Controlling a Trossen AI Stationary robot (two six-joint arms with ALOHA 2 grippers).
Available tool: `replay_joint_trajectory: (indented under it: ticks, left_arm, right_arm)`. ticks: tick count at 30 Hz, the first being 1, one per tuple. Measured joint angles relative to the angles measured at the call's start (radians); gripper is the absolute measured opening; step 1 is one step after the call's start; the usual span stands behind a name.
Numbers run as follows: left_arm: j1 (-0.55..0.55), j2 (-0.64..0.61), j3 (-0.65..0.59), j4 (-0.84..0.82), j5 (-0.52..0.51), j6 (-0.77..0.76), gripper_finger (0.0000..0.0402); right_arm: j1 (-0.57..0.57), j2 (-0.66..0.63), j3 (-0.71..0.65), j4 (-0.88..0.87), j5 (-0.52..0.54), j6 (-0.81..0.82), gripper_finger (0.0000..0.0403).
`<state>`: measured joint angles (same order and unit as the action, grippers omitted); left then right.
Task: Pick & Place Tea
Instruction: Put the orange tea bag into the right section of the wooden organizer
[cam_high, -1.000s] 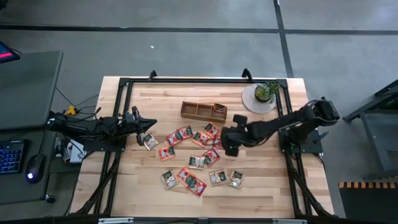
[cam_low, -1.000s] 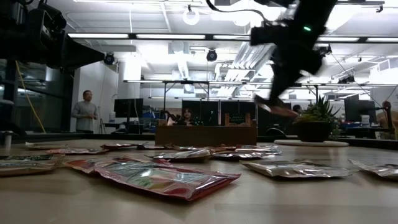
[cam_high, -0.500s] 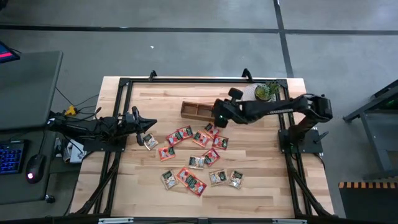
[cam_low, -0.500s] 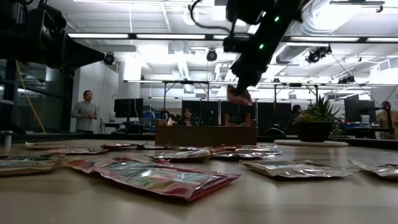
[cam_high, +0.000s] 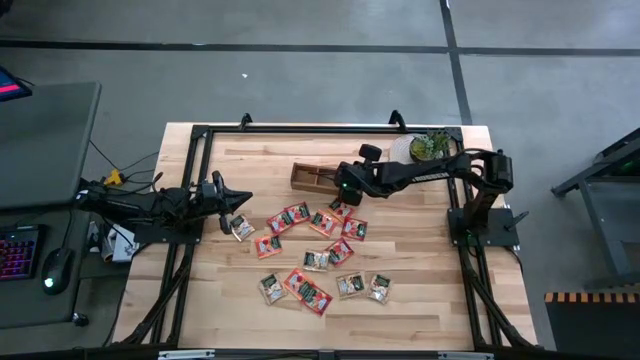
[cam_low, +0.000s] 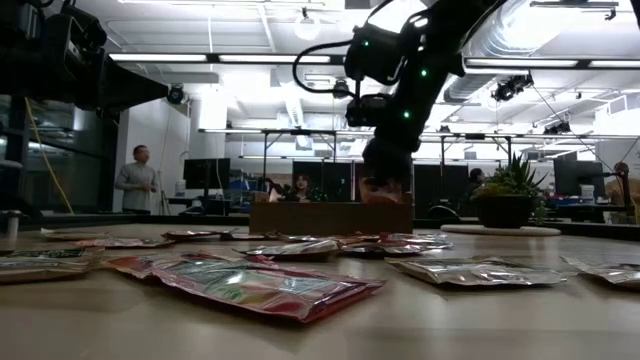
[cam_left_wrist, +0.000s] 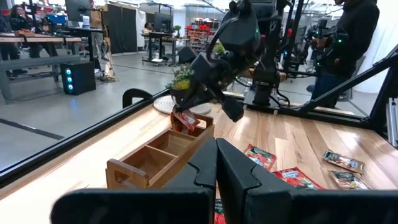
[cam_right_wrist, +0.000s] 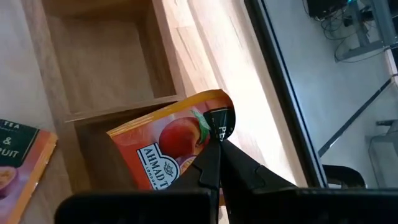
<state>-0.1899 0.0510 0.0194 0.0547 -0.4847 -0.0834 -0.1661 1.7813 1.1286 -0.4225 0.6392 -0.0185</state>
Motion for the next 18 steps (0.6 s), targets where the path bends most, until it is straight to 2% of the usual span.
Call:
replay_joint_trajectory:
  ticks: [6, 11, 18]
  left_arm:
    - [0.000, 0.000, 0.000, 0.000, 0.001, 0.000, 0.0000]
    - [0.000, 0.000, 0.000, 0.000, 0.001, 0.000, 0.0000]
    - [0.000, 0.000, 0.000, 0.000, 0.002, 0.000, 0.0000]
  right_arm:
    - [-0.012, 0.001, 0.000, -0.001, 0.004, 0.016, 0.0000]
    - [-0.023, 0.001, 0.000, -0.005, -0.038, 0.016, 0.0003]
    - [-0.024, 0.001, 0.000, -0.004, -0.038, 0.015, 0.0033]
